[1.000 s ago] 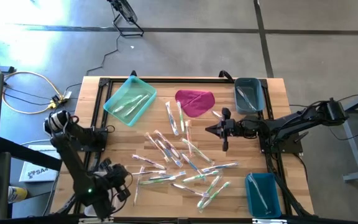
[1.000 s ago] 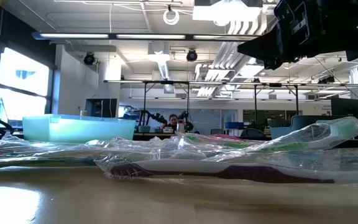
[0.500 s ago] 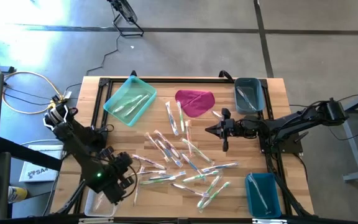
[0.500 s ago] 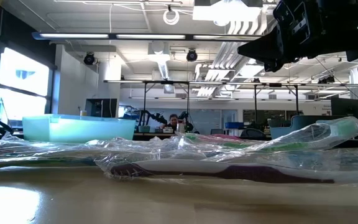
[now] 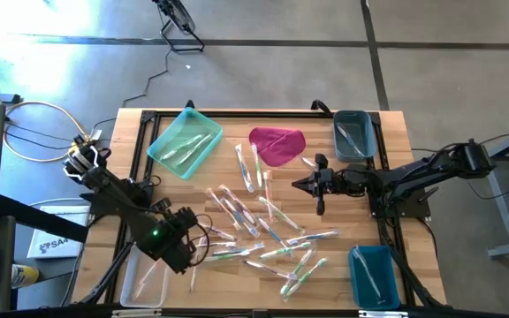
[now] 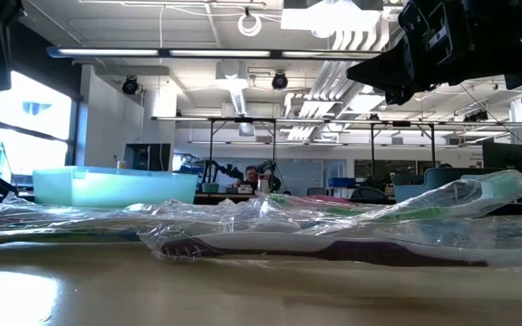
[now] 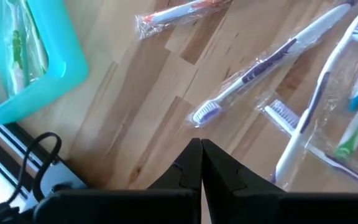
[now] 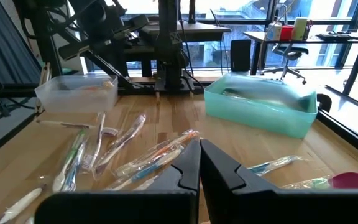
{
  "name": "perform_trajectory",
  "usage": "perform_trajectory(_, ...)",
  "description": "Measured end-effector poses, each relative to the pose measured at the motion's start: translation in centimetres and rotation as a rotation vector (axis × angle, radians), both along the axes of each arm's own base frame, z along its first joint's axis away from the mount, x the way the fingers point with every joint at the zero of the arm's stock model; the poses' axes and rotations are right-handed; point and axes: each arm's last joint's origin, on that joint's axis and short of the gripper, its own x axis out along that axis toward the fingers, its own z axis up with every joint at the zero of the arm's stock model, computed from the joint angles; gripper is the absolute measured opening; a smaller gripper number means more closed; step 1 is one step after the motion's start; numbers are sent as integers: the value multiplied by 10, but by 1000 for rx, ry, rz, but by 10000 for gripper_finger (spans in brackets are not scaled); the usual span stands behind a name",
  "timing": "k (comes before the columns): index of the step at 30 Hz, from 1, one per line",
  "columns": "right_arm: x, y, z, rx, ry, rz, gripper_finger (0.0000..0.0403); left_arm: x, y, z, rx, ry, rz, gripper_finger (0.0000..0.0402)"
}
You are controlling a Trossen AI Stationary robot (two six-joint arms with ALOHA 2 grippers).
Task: Pick & Place Toothbrushes
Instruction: Put the orange toothbrush to the transparent bin
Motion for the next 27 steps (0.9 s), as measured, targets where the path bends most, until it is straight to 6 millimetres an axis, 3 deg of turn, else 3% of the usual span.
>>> perform_trajectory(15, 0, 0, -1, 8, 10, 0, 2, 11, -1, 1, -66, -74, -9, 0)
perform_trajectory(20, 0, 0, -1, 8, 11, 0, 2, 11, -3, 0, -134, -93, 89, 0)
perform_trajectory(27, 0, 0, -2, 6, 20, 0, 2, 11, -2, 0, -129, -80, 96, 0)
